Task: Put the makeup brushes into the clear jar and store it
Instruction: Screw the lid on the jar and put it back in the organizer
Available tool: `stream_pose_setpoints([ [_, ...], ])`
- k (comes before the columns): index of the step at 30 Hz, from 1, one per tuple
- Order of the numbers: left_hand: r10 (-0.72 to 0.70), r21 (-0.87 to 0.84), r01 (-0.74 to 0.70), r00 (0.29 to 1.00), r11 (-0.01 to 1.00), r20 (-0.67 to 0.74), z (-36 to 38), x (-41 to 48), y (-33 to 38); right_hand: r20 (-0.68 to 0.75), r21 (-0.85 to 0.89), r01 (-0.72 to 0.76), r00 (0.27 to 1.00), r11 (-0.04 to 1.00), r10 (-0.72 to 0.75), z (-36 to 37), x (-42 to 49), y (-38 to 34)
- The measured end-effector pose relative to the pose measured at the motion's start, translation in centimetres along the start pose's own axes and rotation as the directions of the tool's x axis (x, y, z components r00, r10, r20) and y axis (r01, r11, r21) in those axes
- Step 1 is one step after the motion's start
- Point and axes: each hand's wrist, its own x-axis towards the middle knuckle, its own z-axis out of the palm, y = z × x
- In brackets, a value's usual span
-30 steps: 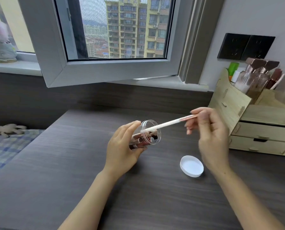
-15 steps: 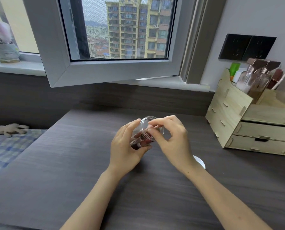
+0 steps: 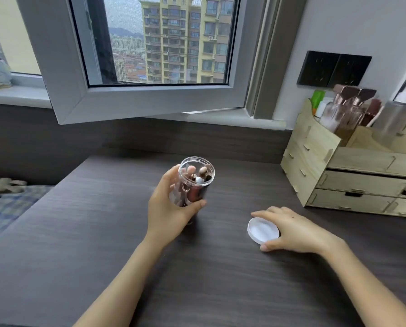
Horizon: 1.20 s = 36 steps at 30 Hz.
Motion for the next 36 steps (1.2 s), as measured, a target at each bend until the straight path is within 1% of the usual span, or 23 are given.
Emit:
stream_pose_setpoints([
  [2, -0.041, -0.026, 0.042, 0.999, 0.999, 0.013, 0.1, 0.1, 0.0, -0.069, 0.031, 0.018, 0.997, 0.999, -0.016, 0.2, 0.2, -0.1],
  [3, -0.06, -0.032, 0.061, 0.998, 0.998, 0.023, 0.2, 0.1, 0.0, -0.096, 0.082, 0.034, 0.995, 0.996, -0.027, 0.2, 0.3, -0.2],
  [5, -0.079, -0.039, 0.08, 0.996, 0.996, 0.04, 0.5, 0.2, 0.1, -0.165, 0.278, 0.089, 0.985, 0.956, -0.044, -0.1, 0.7, -0.5],
  [6, -0.08, -0.045, 0.083, 0.995, 0.996, 0.051, 0.6, 0.1, 0.2, -0.213, 0.409, 0.131, 0.976, 0.903, -0.045, -0.4, 0.8, -0.9],
  [7, -0.082, -0.053, 0.086, 0.995, 0.995, 0.063, 0.8, 0.1, 0.4, -0.262, 0.533, 0.176, 0.964, 0.828, -0.036, -0.8, 1.0, -1.3],
  [8, -0.082, -0.06, 0.087, 0.993, 0.994, 0.079, 0.9, 0.0, 0.7, -0.3, 0.618, 0.213, 0.954, 0.757, -0.024, -1.3, 1.0, -1.8],
  [9, -0.079, -0.067, 0.085, 0.992, 0.994, 0.099, 1.0, -0.1, 0.9, -0.332, 0.645, 0.242, 0.943, 0.725, -0.019, -1.7, 1.0, -2.3],
  [10, -0.072, -0.073, 0.081, 0.99, 0.994, 0.121, 1.1, -0.2, 1.1, -0.359, 0.614, 0.262, 0.933, 0.744, -0.032, -2.1, 0.9, -2.7],
  [12, -0.053, -0.073, 0.065, 0.985, 0.995, 0.163, 1.3, -0.3, 1.6, -0.4, 0.487, 0.294, 0.912, 0.823, -0.09, -2.9, 0.7, -3.3],
  [13, -0.043, -0.068, 0.056, 0.983, 0.996, 0.177, 1.3, -0.3, 1.9, -0.415, 0.434, 0.311, 0.902, 0.845, -0.119, -3.4, 0.4, -3.6],
  [15, -0.035, -0.068, 0.048, 0.981, 0.997, 0.19, 1.3, -0.3, 2.2, -0.446, 0.386, 0.351, 0.88, 0.853, -0.16, -4.6, -0.2, -3.9],
  [18, -0.028, -0.066, 0.041, 0.982, 0.997, 0.188, 1.2, -0.2, 2.8, -0.463, 0.392, 0.387, 0.867, 0.834, -0.185, -6.5, -0.9, -4.1],
  [23, -0.029, -0.092, 0.048, 0.98, 0.995, 0.197, 0.6, 0.2, 4.1, -0.423, 0.538, 0.434, 0.881, 0.723, -0.214, -8.4, -1.2, -4.6],
  [26, -0.034, -0.044, 0.045, 0.975, 0.998, 0.221, 0.1, 0.4, 4.8, -0.427, 0.543, 0.442, 0.877, 0.714, -0.219, -9.3, -1.5, -5.0],
  [27, -0.032, -0.021, 0.038, 0.972, 0.999, 0.234, 0.0, 0.4, 5.0, -0.438, 0.519, 0.446, 0.871, 0.729, -0.22, -9.6, -1.6, -5.1],
  [29, -0.028, 0.016, 0.024, 0.965, 1.0, 0.259, -0.2, 0.3, 5.3, -0.443, 0.429, 0.429, 0.867, 0.795, -0.229, -10.3, -2.0, -5.3],
  [31, -0.028, 0.048, 0.015, 0.959, 0.999, 0.284, -0.4, 0.2, 5.6, -0.414, 0.293, 0.391, 0.875, 0.872, -0.253, -10.8, -2.4, -5.5],
  [33, -0.028, 0.086, 0.0, 0.947, 0.996, 0.32, -0.5, 0.0, 5.8, -0.36, 0.134, 0.353, 0.888, 0.926, -0.287, -11.0, -2.7, -5.9],
  [34, -0.027, 0.099, -0.007, 0.939, 0.995, 0.343, -0.5, 0.0, 5.9, -0.33, 0.075, 0.344, 0.894, 0.936, -0.303, -11.1, -2.9, -6.1],
  [36, -0.029, 0.11, -0.016, 0.917, 0.994, 0.398, -0.4, -0.2, 6.3, -0.286, 0.043, 0.366, 0.896, 0.929, -0.34, -11.1, -3.0, -6.6],
])
